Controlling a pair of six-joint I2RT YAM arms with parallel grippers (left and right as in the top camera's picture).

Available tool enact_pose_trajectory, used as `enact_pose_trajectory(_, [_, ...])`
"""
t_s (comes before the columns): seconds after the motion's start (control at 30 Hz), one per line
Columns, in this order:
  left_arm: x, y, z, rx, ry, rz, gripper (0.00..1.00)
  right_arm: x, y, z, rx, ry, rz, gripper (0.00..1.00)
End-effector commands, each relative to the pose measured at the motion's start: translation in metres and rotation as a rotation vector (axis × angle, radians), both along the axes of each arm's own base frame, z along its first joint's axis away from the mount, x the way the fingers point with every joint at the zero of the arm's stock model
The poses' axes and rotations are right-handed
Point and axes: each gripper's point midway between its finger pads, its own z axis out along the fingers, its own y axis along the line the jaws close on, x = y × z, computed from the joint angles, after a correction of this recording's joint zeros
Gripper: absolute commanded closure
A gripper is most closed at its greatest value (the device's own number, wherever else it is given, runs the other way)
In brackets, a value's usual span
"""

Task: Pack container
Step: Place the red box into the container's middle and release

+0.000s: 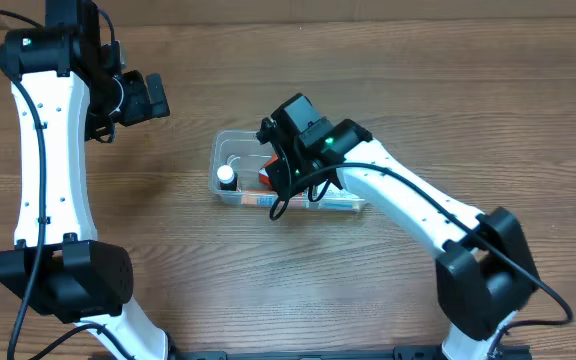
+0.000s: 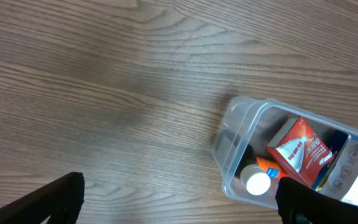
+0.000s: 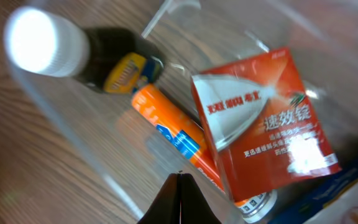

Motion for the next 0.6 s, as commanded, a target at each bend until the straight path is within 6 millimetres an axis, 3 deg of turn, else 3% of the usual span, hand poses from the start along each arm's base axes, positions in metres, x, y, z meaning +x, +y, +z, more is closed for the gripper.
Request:
enact_pose_trajectory(0.0, [-0.002, 0.001, 0.019, 0.022, -0.053, -0.014, 0.0, -0.002, -0.007, -0.024, -0.047, 0.057, -0.021, 0.96])
enact_pose_trajectory(0.23, [-0.002, 0.001, 0.019, 0.021, -0.053, -0.014, 0.0, -0.01, -0.017, -0.041, -0.097, 0.119, -0.028, 0.96])
enact_pose_trajectory(0.4, [-0.002, 0.001, 0.019, 0.021, -0.052, -0.014, 0.0, -0.003, -0.023, -0.043, -0.097, 0.117, -0.049, 0.92])
enact_pose_trajectory(0.57, [-0.002, 0.001, 0.019, 0.021, -0.052, -0.014, 0.0, 0.016, -0.046, -0.045, -0.143, 0.097, -0.157, 0.92])
